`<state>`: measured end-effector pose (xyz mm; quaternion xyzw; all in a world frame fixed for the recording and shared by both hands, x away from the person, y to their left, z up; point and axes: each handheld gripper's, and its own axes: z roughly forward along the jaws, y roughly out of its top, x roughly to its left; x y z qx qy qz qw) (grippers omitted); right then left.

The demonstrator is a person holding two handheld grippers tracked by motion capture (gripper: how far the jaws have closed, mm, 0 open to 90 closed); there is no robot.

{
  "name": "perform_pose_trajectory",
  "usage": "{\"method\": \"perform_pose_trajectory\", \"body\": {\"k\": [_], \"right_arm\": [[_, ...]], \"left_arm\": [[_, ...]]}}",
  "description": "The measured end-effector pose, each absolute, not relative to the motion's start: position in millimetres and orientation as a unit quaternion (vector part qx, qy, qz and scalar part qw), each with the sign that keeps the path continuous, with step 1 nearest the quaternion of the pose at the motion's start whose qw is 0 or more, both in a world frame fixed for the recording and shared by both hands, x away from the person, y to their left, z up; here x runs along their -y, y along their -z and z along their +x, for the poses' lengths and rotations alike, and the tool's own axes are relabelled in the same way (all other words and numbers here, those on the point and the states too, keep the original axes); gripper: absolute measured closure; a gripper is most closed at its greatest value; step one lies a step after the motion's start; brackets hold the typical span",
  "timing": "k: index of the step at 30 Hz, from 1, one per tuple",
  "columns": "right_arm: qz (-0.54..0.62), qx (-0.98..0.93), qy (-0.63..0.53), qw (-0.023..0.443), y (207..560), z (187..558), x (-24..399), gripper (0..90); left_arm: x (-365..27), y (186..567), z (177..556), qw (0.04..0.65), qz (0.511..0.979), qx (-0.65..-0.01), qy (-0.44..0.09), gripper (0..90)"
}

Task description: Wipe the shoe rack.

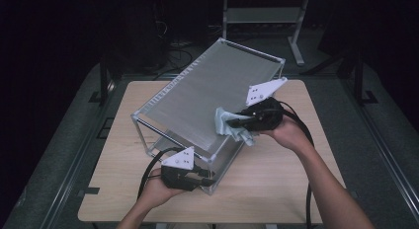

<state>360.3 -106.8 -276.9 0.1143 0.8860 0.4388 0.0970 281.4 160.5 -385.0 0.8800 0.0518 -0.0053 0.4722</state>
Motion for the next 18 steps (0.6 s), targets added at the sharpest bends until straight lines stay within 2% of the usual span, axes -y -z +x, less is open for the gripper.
{"method": "perform_pose_trajectory", "body": {"k": [4, 18], "right_arm": [[0.117, -0.888, -0.437, 0.080, 279.9, 363.7, 108.0, 79.2], [0.107, -0.894, -0.430, 0.070, 280.0, 357.1, 96.6, 79.7]], "left_arm": [[-161.9, 384.2, 280.8, 0.470, 0.881, -0.051, -0.003, 80.8], [-185.1, 384.8, 275.7, 0.474, 0.878, -0.064, -0.013, 81.6]]}}
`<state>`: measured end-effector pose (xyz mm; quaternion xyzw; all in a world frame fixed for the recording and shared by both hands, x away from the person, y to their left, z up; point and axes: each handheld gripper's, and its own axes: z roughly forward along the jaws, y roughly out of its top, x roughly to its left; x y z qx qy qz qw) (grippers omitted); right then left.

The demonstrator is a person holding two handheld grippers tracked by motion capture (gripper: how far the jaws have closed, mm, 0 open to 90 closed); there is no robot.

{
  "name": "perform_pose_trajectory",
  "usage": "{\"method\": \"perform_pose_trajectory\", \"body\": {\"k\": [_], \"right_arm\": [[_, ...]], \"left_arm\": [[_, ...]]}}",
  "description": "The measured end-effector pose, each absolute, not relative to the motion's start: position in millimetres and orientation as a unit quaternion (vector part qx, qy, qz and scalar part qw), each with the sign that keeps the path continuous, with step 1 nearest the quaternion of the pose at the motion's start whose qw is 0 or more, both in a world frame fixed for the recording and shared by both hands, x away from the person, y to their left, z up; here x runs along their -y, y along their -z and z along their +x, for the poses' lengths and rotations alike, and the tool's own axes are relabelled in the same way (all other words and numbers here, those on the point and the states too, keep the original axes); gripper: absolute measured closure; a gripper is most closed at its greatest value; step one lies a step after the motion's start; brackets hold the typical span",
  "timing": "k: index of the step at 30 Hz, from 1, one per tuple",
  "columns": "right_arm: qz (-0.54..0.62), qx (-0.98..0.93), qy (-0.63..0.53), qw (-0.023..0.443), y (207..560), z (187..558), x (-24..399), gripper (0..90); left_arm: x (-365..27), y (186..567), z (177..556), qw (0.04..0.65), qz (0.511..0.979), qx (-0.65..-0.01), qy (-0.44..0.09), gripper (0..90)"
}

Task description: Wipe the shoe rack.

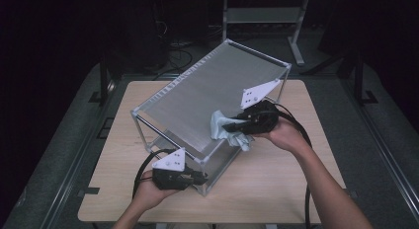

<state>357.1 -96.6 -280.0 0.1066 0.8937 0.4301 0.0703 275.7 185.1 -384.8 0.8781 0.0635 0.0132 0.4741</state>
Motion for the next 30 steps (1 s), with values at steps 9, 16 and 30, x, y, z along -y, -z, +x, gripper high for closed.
{"method": "perform_pose_trajectory", "body": {"k": [9, 16, 30], "right_arm": [[0.094, -0.902, -0.415, 0.068, 276.1, 354.3, 78.6, 79.9], [0.081, -0.907, -0.409, 0.059, 274.2, 352.9, 66.0, 80.0], [0.062, -0.918, -0.390, 0.042, 269.3, 347.4, 46.7, 80.0]], "left_arm": [[-215.3, 385.2, 277.1, 0.477, 0.874, -0.090, -0.029, 81.5], [-237.2, 385.8, 277.9, 0.480, 0.869, -0.113, -0.041, 81.4], [-264.8, 387.8, 280.6, 0.489, 0.858, -0.144, -0.061, 81.3]]}}
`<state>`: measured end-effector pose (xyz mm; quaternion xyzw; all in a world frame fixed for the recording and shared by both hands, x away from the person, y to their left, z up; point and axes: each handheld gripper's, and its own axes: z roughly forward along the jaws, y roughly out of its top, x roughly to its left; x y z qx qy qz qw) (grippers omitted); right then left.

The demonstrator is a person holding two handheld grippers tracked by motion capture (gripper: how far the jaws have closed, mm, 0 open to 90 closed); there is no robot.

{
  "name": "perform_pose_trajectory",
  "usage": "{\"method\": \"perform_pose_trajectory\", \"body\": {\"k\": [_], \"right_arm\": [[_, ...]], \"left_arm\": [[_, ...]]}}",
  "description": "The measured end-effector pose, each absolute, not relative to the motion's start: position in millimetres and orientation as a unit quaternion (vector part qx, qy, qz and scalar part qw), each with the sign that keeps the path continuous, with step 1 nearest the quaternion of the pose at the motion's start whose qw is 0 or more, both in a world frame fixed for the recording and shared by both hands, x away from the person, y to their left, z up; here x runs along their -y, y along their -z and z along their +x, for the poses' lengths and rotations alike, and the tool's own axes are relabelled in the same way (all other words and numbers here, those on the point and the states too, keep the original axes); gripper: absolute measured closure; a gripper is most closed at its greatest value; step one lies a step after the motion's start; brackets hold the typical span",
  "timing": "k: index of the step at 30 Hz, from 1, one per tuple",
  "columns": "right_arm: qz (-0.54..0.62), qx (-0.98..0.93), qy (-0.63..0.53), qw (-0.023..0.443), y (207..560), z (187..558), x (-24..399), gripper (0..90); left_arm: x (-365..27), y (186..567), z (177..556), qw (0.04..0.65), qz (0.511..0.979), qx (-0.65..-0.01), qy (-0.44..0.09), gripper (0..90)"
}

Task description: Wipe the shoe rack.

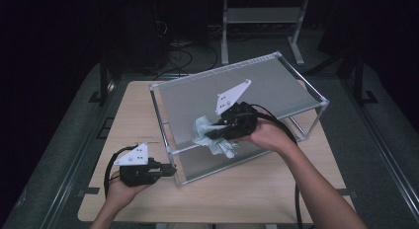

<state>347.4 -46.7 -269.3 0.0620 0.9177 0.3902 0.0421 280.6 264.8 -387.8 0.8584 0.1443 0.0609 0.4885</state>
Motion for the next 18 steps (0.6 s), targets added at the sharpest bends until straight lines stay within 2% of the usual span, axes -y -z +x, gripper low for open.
{"method": "perform_pose_trajectory", "body": {"k": [6, 12, 18], "right_arm": [[0.058, -0.919, -0.388, 0.035, 268.6, 347.8, 39.6, 80.0], [0.054, -0.921, -0.385, 0.034, 268.2, 349.4, 38.6, 79.9], [0.055, -0.920, -0.387, 0.028, 268.2, 352.6, 39.3, 79.8]], "left_arm": [[-273.0, 389.8, 282.5, 0.495, 0.851, -0.158, -0.070, 81.3], [-269.8, 388.2, 281.5, 0.497, 0.850, -0.160, -0.069, 76.5], [-268.4, 386.4, 282.7, 0.488, 0.855, -0.154, -0.078, 81.4]]}}
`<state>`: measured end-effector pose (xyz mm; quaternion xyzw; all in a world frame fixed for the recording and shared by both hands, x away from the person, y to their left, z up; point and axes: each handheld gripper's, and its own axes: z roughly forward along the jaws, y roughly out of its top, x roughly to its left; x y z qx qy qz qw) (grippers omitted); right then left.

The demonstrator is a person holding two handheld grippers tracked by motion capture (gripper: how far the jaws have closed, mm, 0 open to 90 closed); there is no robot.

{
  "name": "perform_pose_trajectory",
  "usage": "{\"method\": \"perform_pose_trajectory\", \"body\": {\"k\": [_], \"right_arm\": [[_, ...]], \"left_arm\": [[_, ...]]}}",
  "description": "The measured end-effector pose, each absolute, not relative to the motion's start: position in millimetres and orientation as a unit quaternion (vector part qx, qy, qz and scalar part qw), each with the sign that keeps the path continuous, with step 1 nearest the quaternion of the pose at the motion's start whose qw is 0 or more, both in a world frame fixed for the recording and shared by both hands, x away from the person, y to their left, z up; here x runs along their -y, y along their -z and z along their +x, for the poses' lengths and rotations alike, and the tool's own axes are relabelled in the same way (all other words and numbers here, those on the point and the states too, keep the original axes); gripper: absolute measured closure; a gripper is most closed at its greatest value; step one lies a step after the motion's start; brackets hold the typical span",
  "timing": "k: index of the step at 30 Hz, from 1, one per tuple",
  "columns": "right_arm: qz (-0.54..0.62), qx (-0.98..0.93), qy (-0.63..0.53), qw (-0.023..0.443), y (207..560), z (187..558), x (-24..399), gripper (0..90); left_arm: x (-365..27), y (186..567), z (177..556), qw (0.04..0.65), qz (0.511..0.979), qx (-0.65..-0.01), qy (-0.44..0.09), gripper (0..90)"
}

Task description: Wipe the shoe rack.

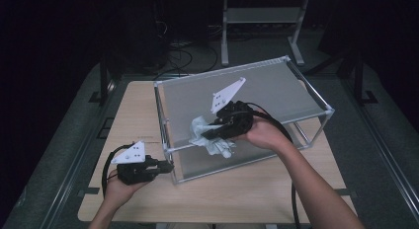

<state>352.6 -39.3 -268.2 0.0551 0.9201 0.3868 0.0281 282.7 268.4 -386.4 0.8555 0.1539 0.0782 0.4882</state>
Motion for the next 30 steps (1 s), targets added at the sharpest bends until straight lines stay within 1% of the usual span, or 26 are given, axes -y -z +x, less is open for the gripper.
{"method": "perform_pose_trajectory", "body": {"k": [7, 14, 18, 24, 26, 30], "right_arm": [[0.080, -0.921, -0.379, 0.042, 264.3, 364.6, 47.5, 79.8], [0.058, -0.933, -0.351, 0.051, 265.3, 362.3, 23.5, 79.8], [0.051, -0.935, -0.346, 0.054, 264.5, 362.0, 15.4, 79.8], [0.074, -0.938, -0.334, 0.053, 262.4, 373.3, 24.2, 79.7], [0.065, -0.938, -0.336, 0.054, 263.1, 372.4, 16.8, 79.7], [0.040, -0.935, -0.350, 0.040, 265.4, 367.8, -11.8, 79.6]], "left_arm": [[-273.0, 389.2, 281.8, 0.479, 0.860, -0.158, -0.074, 80.3], [-268.2, 378.1, 284.4, 0.450, 0.878, -0.142, -0.079, 79.8], [-273.7, 378.3, 285.9, 0.451, 0.877, -0.149, -0.075, 81.3], [-280.0, 377.7, 283.9, 0.448, 0.878, -0.152, -0.076, 81.3], [-279.2, 377.4, 283.9, 0.448, 0.878, -0.151, -0.075, 81.3], [-283.1, 377.7, 283.6, 0.449, 0.877, -0.150, -0.077, 81.3]]}}
